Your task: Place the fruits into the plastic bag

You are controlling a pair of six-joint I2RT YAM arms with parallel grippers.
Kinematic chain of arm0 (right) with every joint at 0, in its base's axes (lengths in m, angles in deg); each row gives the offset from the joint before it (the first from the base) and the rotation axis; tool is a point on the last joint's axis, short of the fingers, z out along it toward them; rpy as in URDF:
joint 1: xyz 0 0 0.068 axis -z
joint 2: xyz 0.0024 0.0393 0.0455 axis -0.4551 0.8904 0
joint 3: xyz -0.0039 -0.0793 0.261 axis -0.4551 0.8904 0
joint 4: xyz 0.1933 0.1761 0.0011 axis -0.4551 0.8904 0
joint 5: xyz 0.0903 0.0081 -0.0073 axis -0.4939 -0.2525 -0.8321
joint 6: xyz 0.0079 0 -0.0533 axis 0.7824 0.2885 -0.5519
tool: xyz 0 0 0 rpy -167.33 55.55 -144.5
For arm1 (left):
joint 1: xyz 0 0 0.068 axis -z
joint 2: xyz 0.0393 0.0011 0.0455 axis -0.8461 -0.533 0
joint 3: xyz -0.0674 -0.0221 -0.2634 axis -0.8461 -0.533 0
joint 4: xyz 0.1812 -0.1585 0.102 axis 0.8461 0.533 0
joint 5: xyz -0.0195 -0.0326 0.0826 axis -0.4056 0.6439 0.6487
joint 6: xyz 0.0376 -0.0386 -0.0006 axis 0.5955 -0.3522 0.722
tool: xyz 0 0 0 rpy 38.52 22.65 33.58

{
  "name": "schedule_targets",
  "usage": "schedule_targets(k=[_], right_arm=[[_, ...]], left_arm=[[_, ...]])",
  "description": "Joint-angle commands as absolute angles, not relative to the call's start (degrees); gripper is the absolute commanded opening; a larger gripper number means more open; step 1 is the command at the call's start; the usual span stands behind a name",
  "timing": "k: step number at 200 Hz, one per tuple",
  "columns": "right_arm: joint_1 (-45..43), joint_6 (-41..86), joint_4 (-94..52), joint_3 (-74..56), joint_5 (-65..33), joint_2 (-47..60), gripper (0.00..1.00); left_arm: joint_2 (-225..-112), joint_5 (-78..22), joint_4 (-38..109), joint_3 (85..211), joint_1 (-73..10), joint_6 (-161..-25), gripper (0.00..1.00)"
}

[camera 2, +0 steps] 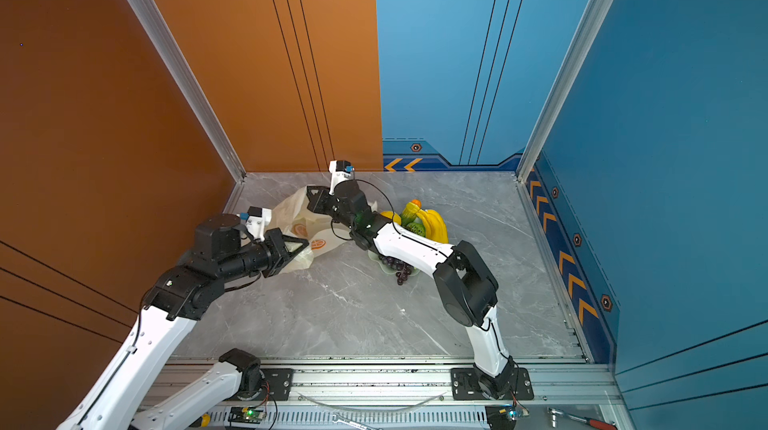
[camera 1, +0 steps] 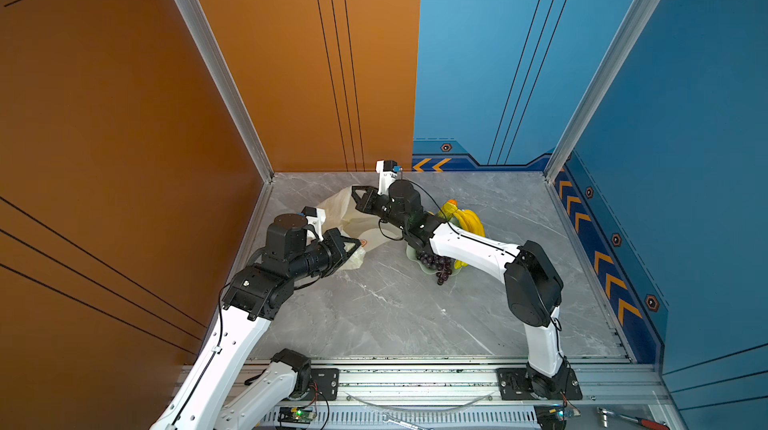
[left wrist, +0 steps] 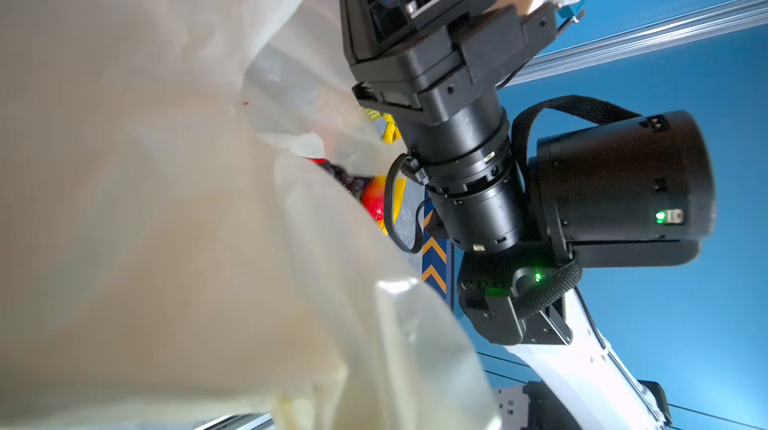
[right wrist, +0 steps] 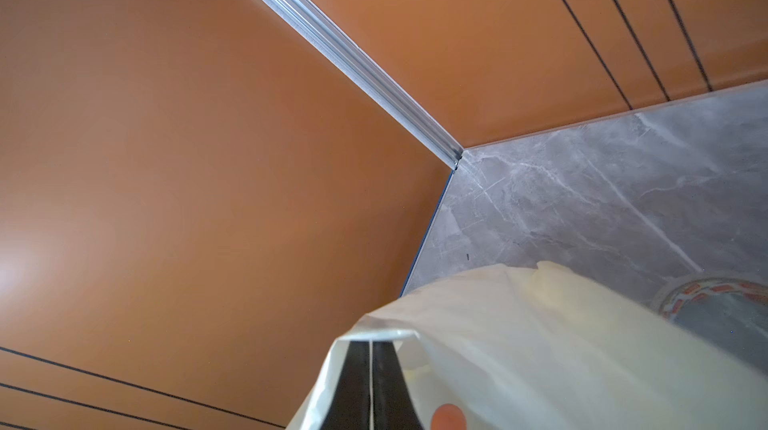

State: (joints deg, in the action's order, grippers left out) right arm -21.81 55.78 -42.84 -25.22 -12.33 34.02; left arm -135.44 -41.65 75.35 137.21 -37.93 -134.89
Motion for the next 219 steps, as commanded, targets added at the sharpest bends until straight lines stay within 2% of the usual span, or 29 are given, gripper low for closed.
schedule_targets(k=[1,55,78,85,102,126,137,144,181,194,205,219], right_arm=[[-23.85,58.37,-39.81,-22.05,-16.76,34.86,0.0],[-25.66,50.5,-21.45,-15.01,-22.58,30.76,0.0],[-24.82,47.54,-15.47,-10.49,-25.45,27.23,0.26],[-24.42,47.18,-14.64,-8.89,-26.36,26.18,0.31],[-24.3,44.51,-17.99,-3.44,-26.33,21.71,0.35],[-26.29,35.54,-33.62,8.34,-22.13,13.14,0.35],[-27.58,29.28,-39.55,12.56,-20.9,11.01,0.45],[-28.09,25.31,-39.99,13.45,-20.94,11.02,0.48],[-29.42,1.15,-32.89,9.21,-29.15,16.22,0.51],[-29.57,-6.14,-33.48,8.66,-28.32,17.03,0.59],[-29.26,-9.77,-36.3,8.48,-25.18,17.71,0.73],[-28.23,-12.27,-37.38,6.22,-22.73,18.9,0.8]], left_arm=[[-135.83,-43.93,73.18,137.73,-37.5,-134.85,0.0],[-133.61,-41.99,71.05,135.79,-38.34,-136.88,0.0],[-132.38,-41.23,68.67,133.49,-39.28,-139.05,0.0],[-132.17,-41.37,67.66,132.76,-39.42,-139.88,0.0],[-131.74,-41.23,66.19,131.64,-39.59,-141.26,0.0],[-131.72,-41.68,65.67,131.78,-39.92,-141.57,0.0],[-132.12,-42.67,65.76,132.49,-40.4,-141.46,0.0],[-132.51,-43.6,65.67,133.04,-40.79,-141.48,0.0],[-134.47,-49.21,65.49,136.11,-41.09,-140.99,0.0],[-134.11,-49.88,65.45,136.42,-40.92,-141.19,0.0],[-133.38,-49.99,65.48,135.92,-40.84,-141.59,0.0],[-132.38,-50.07,65.49,135.58,-40.83,-142.03,0.0]])
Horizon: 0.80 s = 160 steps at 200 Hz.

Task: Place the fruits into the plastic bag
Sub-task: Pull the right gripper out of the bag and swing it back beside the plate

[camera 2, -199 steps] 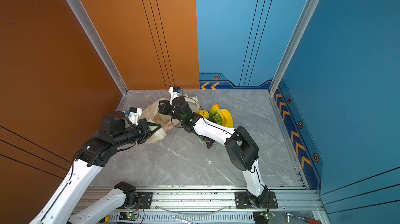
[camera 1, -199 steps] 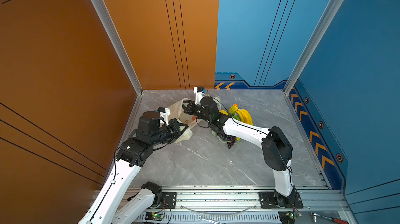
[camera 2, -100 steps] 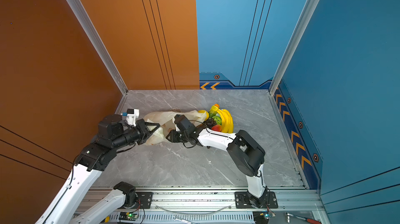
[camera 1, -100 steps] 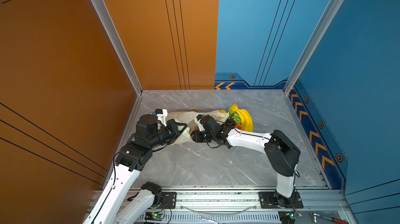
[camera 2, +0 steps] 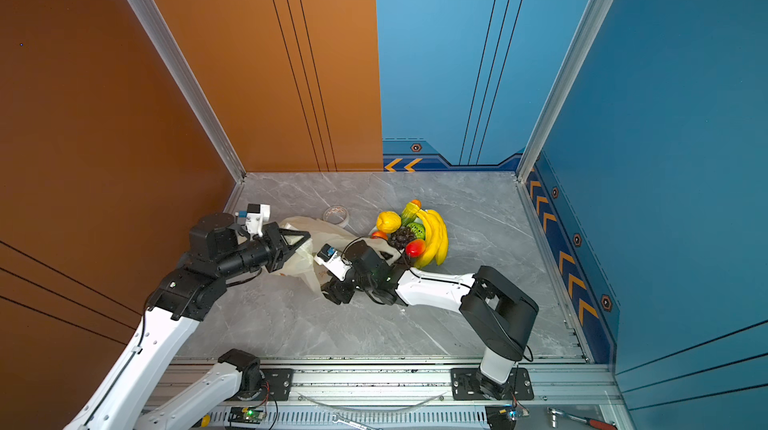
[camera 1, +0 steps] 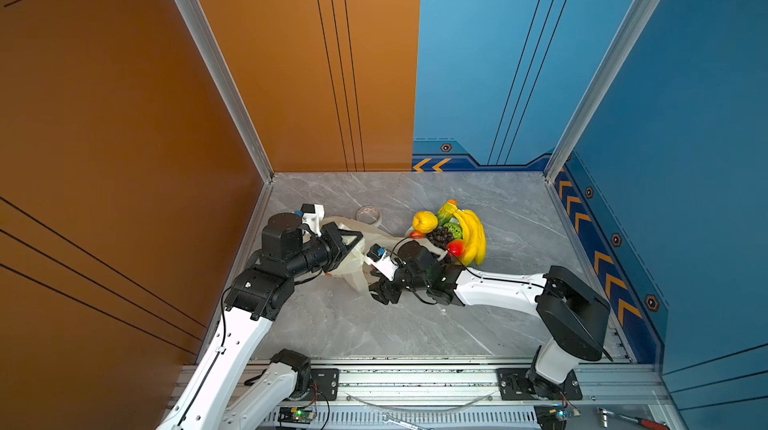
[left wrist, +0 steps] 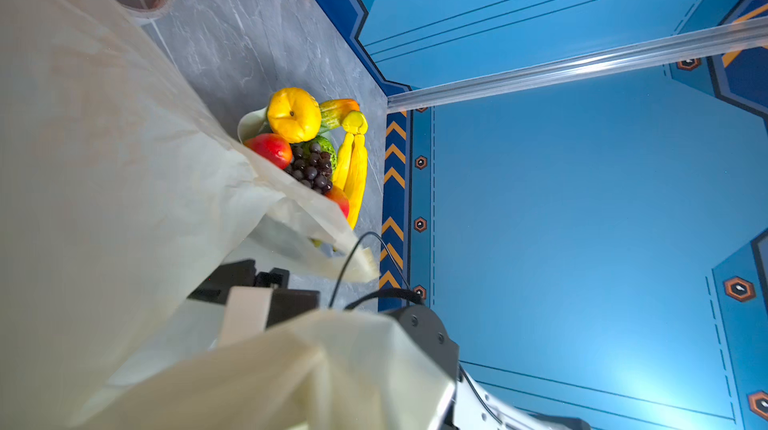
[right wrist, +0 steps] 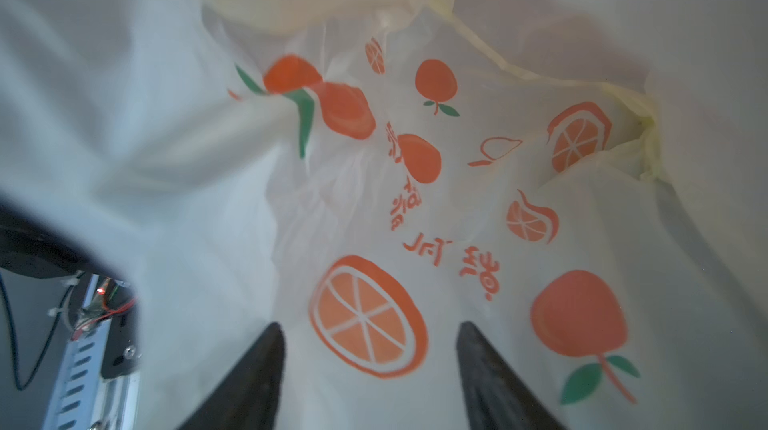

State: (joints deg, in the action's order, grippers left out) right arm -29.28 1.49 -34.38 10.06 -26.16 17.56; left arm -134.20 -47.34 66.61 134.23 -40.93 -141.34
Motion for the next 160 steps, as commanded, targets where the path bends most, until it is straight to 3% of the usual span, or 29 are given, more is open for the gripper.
schedule_targets(k=[1,6,9,15,82,137,160], right_arm=[[-28.09,-12.36,-37.35,5.98,-22.65,18.95,0.81],[-27.6,-12.83,-37.5,4.88,-22.26,19.49,0.83],[-27.36,-13.31,-37.5,4.24,-22.11,19.78,0.94],[-27.03,-14.34,-37.73,3.0,-21.42,20.31,1.0],[-24.32,-20.76,-41.69,-8.77,-8.38,26.33,1.0],[-21.36,-4.68,-29.43,-21.7,-11.02,27.83,1.0],[-18.37,6.22,-23.27,-23.85,-17.08,26.39,0.97]], left_arm=[[-132.26,-50.07,65.49,135.58,-40.83,-142.06,0.0],[-131.96,-50.2,65.49,134.29,-40.83,-142.22,0.0],[-131.77,-50.28,65.47,133.74,-40.83,-142.38,0.0],[-131.42,-50.47,65.49,133.34,-40.83,-142.5,0.0],[-130.29,-54.42,65.66,131.03,-40.83,-142.59,0.0],[-130.46,-54.66,65.31,130.58,-41.7,-142.09,0.0],[-130.66,-53.86,66.06,130.59,-42.61,-141.73,0.0]])
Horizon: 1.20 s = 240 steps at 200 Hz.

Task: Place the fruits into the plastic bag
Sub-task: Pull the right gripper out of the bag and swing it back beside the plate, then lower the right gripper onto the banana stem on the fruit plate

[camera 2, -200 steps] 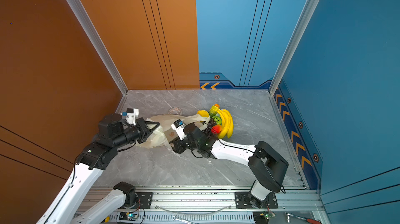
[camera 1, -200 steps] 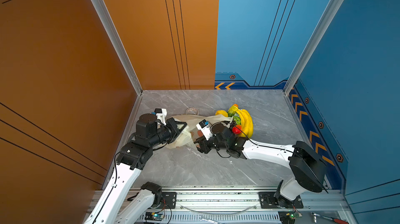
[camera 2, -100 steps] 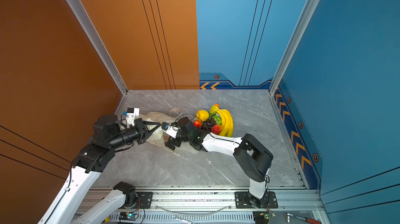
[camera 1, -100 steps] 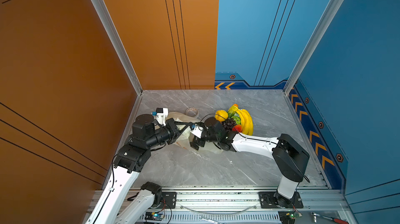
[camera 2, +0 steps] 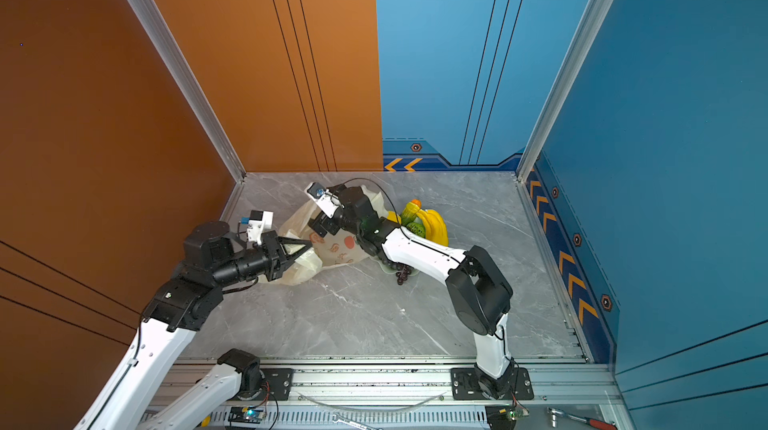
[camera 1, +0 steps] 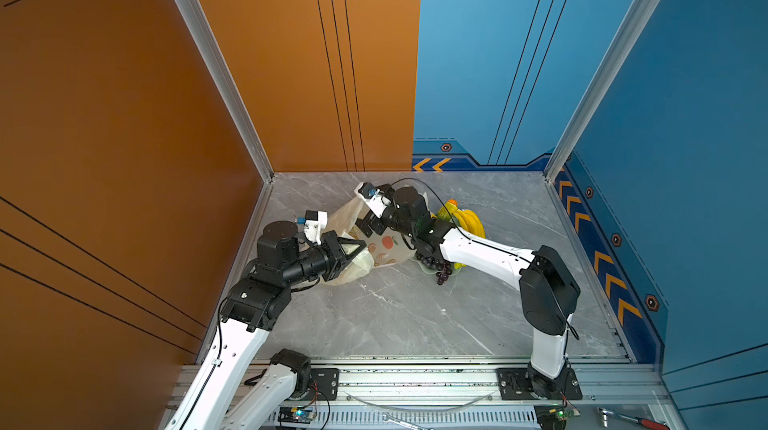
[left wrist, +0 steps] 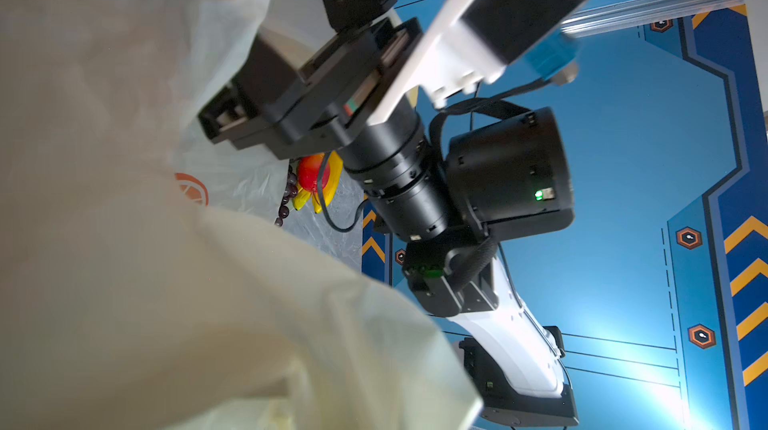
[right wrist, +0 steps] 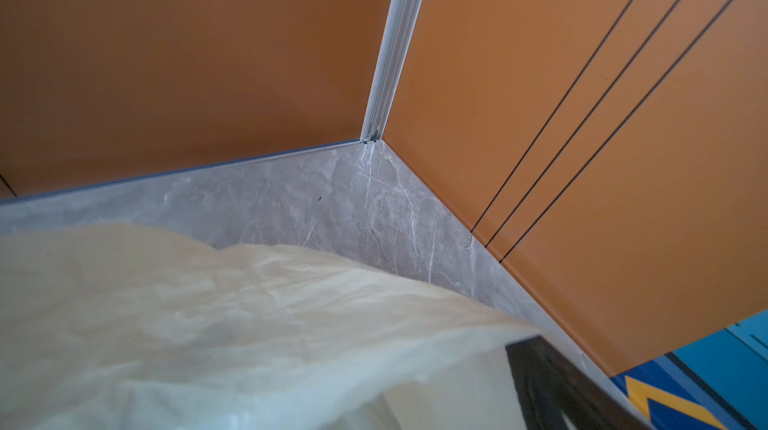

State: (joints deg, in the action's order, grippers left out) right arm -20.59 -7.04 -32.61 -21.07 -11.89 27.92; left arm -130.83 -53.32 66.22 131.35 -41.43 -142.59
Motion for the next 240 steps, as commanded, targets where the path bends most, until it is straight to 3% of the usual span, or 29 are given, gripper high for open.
schedule_targets(k=[1,41,86,100,122,134,176,240], right_arm=[[-18.15,7.04,-23.05,-23.82,-17.4,26.25,0.97],[-9.91,28.73,-17.85,-20.05,-26.5,16.18,0.99],[-2.36,41.83,2.25,-23.15,-36.55,6.23,1.0],[-0.7,38.69,12.2,-25.79,-33.28,3.62,1.0],[1.07,28.73,28.28,-30.23,-18.43,1.26,1.0],[4.29,26.34,33.12,-31.37,-15.01,1.32,1.0],[13.15,19.02,36.18,-30.57,-11.73,2.8,1.0],[15.62,15.05,41.16,-34.66,-13.86,12.19,1.0]], left_arm=[[-130.65,-53.9,66.13,130.58,-42.64,-141.69,0.0],[-130.55,-54.11,66.36,128.77,-44.26,-141.28,0.0],[-131.36,-54.53,62.19,126.33,-44.34,-142.61,0.0],[-131.96,-54.94,61.43,126.18,-44.34,-142.74,0.0],[-132.72,-55.69,60.78,126.35,-44.26,-142.69,0.0],[-132.92,-55.96,60.67,126.44,-44.21,-142.47,0.0],[-132.95,-56.23,60.48,126.53,-44.08,-142.41,0.0],[-132.75,-55.08,61.01,127.1,-44.17,-142.21,0.0]])
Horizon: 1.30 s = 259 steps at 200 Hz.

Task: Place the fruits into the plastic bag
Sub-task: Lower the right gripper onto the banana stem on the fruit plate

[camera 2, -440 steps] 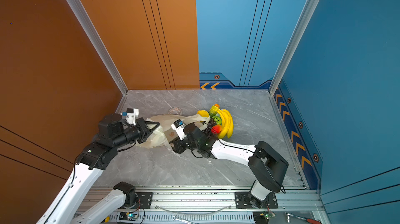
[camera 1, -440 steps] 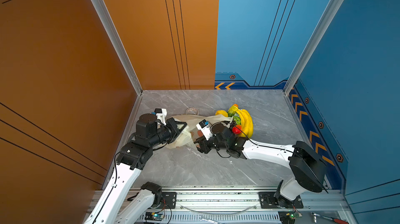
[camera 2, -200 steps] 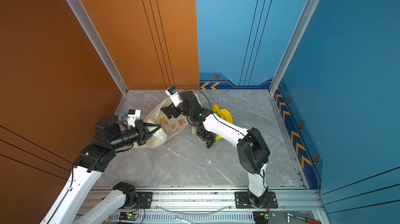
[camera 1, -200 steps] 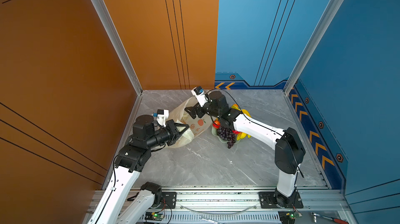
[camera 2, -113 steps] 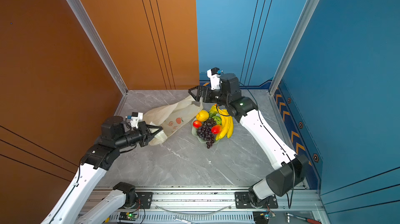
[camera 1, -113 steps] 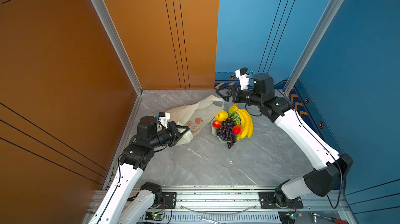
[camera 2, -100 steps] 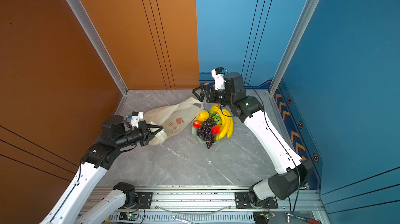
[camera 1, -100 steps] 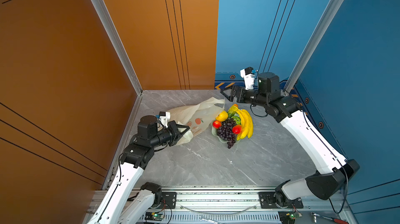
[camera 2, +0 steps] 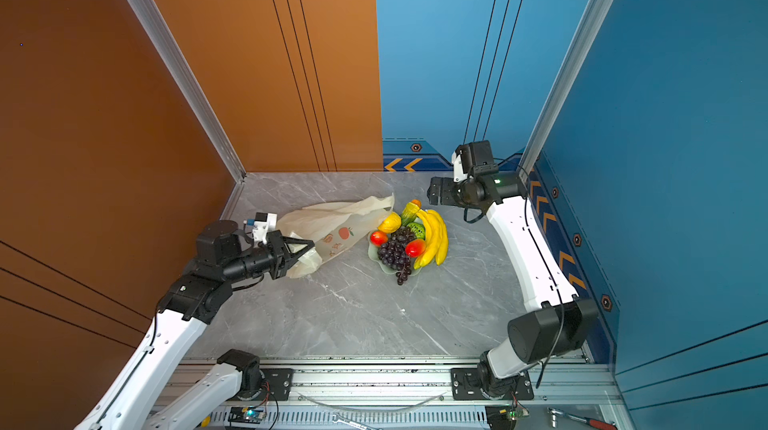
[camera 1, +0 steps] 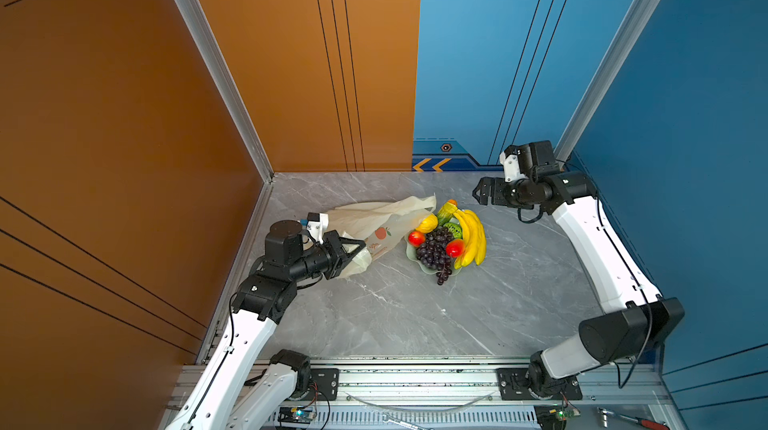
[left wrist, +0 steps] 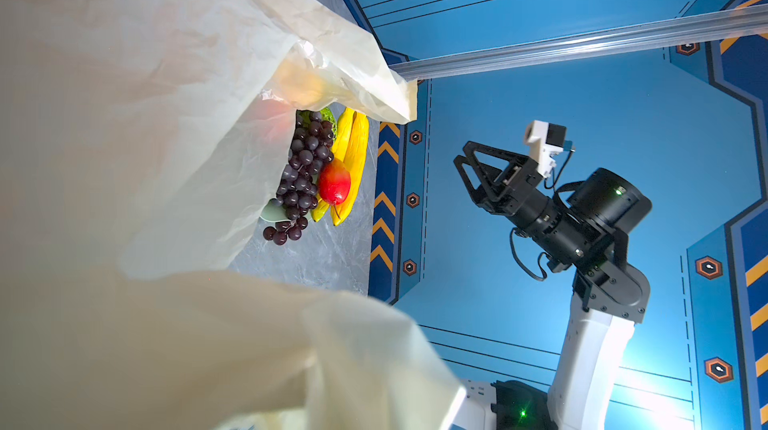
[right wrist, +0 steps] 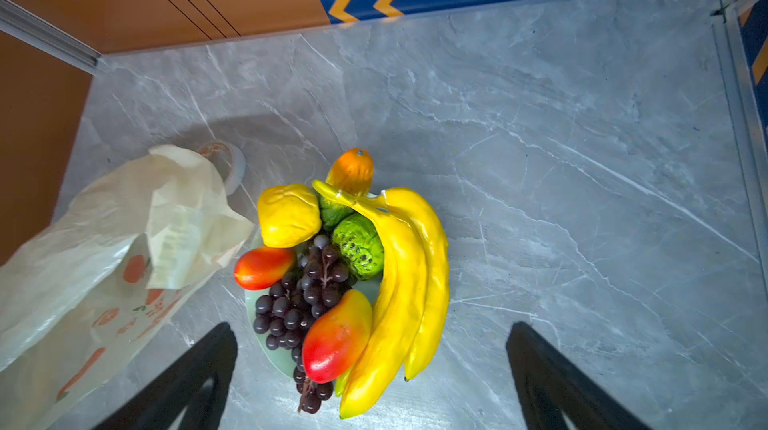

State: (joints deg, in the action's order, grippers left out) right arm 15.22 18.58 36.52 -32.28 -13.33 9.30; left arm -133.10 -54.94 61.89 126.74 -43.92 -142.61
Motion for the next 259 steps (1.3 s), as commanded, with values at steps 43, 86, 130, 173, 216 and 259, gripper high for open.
schedule_targets(k=[43,86,130,173,216,259], right_arm=[[14.61,9.07,40.41,-36.8,-16.06,17.82,0.99],[10.06,-0.86,33.21,-35.39,-14.11,20.7,1.0],[9.23,-2.09,28.88,-37.42,-15.79,26.56,0.81],[9.87,-1.39,28.88,-40.94,-18.8,31.33,0.67],[10.28,-2.61,29.01,-41.63,-19.4,33.17,0.67],[10.44,-2.8,28.98,-42.76,-19.71,35.37,0.66]], left_arm=[[-133.05,-55.08,60.92,127.76,-44.17,-141.98,0.0],[-134.15,-55.87,60.91,128.38,-44.25,-141.78,0.0],[-134.74,-56.22,62.0,128.98,-44.52,-141.47,0.0],[-134.83,-55.96,61.96,129.52,-45.18,-141.91,0.0],[-134.94,-55.34,61.22,129.69,-45.31,-142.7,0.0],[-135.03,-54.92,61.27,129.56,-45.31,-142.93,0.0]])
